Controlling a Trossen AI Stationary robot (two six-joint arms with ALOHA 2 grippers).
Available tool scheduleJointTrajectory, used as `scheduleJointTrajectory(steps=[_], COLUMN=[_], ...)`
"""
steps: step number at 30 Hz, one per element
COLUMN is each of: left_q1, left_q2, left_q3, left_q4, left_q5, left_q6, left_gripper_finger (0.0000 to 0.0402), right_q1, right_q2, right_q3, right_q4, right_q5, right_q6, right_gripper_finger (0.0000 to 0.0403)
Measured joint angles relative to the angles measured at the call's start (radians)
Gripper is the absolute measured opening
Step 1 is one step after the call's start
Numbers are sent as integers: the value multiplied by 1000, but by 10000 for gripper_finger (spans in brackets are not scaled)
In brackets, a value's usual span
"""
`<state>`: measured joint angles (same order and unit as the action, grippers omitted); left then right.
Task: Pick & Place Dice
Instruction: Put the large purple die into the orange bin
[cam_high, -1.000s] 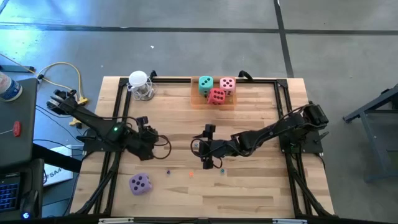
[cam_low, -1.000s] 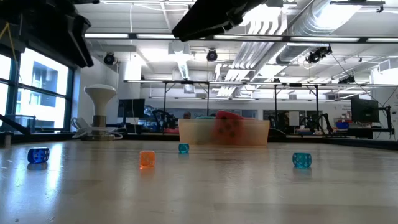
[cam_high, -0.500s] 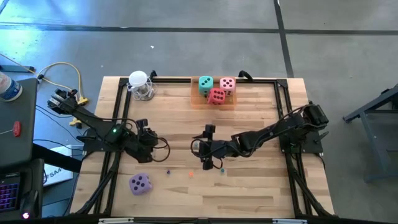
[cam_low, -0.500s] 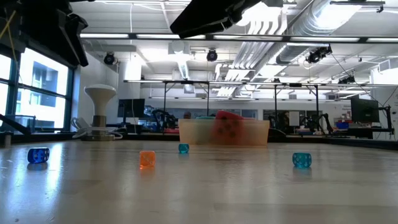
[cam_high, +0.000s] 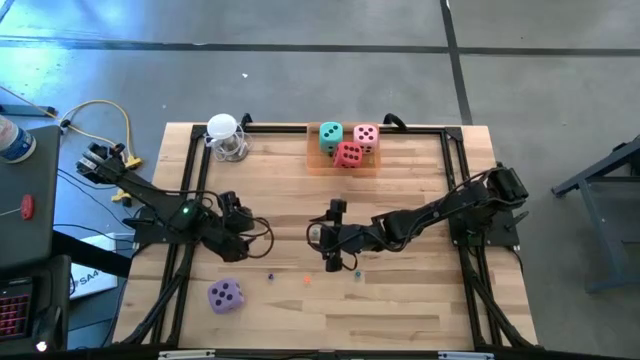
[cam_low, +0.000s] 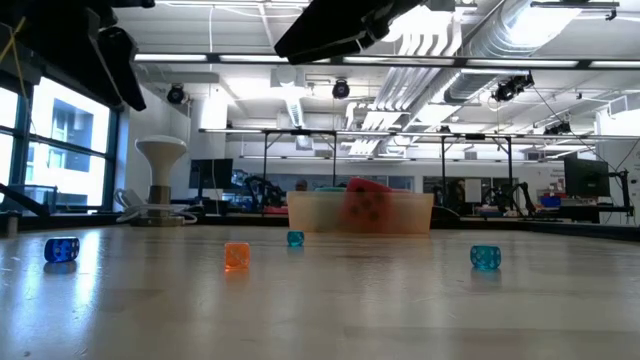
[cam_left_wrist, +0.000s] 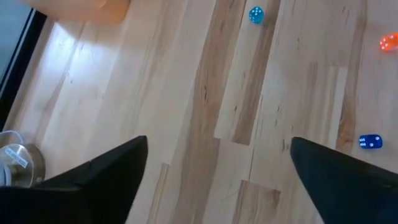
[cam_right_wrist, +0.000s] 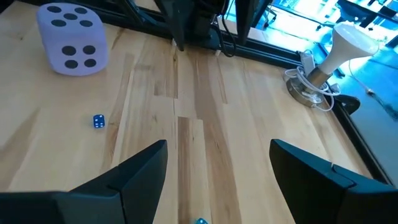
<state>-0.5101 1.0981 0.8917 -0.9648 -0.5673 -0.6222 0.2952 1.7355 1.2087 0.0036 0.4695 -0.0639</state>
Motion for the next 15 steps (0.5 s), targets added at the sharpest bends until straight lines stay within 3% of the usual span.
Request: scheduleJointTrajectory(steps=[10,15], left_q1=[-15,-45], left_q2=[-12,-48], left_q3=[0,3], left_q4=[0,1], left_q5=[71,253], left_q6=[-45,-31], left_gripper_finger=[397,397], right_q1=[10,32], right_q2=[0,0], right_q3=[0,0], right_q4=[0,2], right_q5=[-6,-9], right_q6=[166,195], right_gripper_finger=[275,275])
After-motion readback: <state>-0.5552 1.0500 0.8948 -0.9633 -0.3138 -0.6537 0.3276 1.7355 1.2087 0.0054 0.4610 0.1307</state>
